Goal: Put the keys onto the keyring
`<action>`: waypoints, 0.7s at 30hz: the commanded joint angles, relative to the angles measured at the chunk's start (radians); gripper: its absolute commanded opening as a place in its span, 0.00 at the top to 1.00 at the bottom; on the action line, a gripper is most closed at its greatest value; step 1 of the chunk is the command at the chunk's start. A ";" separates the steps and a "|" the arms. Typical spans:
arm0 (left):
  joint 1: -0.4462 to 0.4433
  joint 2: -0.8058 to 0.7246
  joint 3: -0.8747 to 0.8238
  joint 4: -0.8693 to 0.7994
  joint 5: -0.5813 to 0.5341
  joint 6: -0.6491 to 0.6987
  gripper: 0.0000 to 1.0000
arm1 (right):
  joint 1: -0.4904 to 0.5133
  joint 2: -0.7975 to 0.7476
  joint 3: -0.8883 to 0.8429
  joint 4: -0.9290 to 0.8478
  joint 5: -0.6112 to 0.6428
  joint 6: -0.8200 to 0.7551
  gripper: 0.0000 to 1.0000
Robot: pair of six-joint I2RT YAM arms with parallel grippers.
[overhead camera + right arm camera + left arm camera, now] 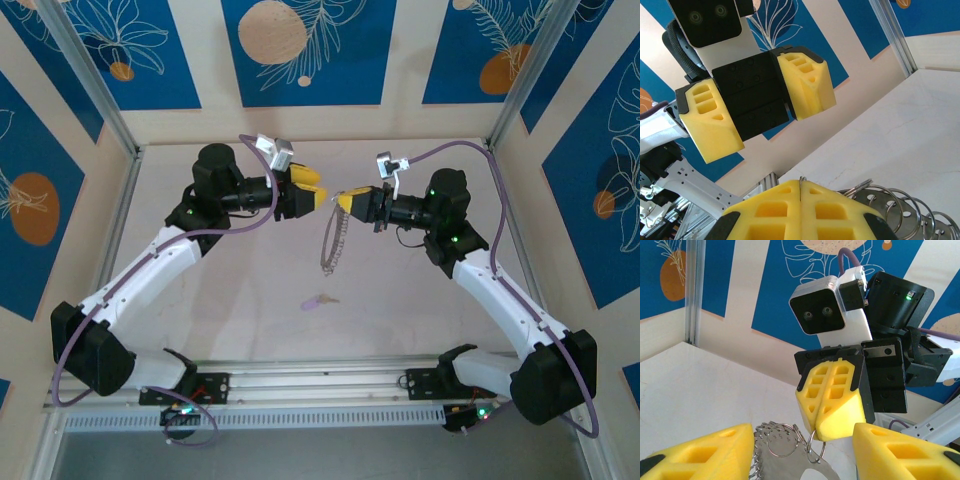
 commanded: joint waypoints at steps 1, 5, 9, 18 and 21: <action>-0.004 0.009 -0.008 0.036 0.009 -0.015 0.45 | -0.007 -0.019 -0.014 0.036 0.001 0.006 1.00; -0.004 0.012 -0.005 0.036 0.009 -0.015 0.45 | -0.009 -0.017 -0.011 0.036 0.000 0.007 1.00; -0.004 0.012 -0.002 0.036 0.008 -0.018 0.45 | -0.011 -0.016 -0.008 0.035 -0.003 0.008 1.00; -0.004 0.012 0.000 0.036 0.012 -0.018 0.45 | -0.010 -0.016 -0.006 0.035 -0.004 0.010 1.00; -0.005 0.012 -0.002 0.035 0.009 -0.018 0.45 | -0.010 -0.016 -0.005 0.034 -0.004 0.010 1.00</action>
